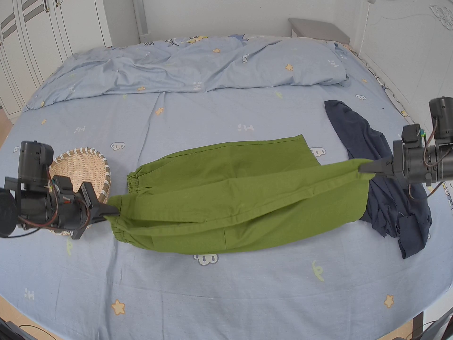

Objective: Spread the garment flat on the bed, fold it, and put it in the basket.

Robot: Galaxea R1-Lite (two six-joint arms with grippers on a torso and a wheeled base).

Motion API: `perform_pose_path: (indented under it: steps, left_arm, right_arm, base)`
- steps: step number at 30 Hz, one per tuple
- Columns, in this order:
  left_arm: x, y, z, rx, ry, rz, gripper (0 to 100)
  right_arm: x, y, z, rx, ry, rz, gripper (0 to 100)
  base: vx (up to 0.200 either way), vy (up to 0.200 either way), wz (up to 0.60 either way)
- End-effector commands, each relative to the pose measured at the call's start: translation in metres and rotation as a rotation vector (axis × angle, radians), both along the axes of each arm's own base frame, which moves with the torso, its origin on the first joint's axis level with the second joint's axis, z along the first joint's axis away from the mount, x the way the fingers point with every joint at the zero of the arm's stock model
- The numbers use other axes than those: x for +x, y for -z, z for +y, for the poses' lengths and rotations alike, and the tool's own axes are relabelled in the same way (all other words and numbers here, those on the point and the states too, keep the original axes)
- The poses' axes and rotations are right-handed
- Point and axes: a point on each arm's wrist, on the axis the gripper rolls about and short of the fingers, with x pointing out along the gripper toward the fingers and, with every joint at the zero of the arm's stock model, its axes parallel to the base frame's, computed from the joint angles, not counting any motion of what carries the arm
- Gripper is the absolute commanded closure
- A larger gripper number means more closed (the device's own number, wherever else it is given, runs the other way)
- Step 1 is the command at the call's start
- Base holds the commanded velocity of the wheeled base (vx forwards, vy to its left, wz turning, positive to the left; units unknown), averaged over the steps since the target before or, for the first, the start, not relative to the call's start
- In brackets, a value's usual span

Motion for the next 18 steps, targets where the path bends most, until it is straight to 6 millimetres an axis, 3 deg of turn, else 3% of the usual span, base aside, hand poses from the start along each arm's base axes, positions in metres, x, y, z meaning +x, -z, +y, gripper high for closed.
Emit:
perform_pose_path:
  steps: [1, 13, 18]
  left_arm:
    - [0.038, -0.011, -0.005, -0.003, 0.003, 0.013, 100]
    - [0.075, -0.023, 0.005, 0.003, -0.031, 0.028, 100]
    - [0.078, -0.022, 0.012, 0.004, -0.041, 0.038, 100]
  right_arm:
    - [0.048, 0.004, 0.005, -0.002, 0.004, 0.039, 100]
    - [0.101, -0.006, 0.008, 0.022, 0.025, -0.012, 100]
    - [0.117, -0.007, 0.009, 0.023, 0.027, -0.017, 100]
  base:
    - [0.0, 0.0, 0.0]
    - [0.0, 0.0, 0.0]
    - [0.0, 0.0, 0.0]
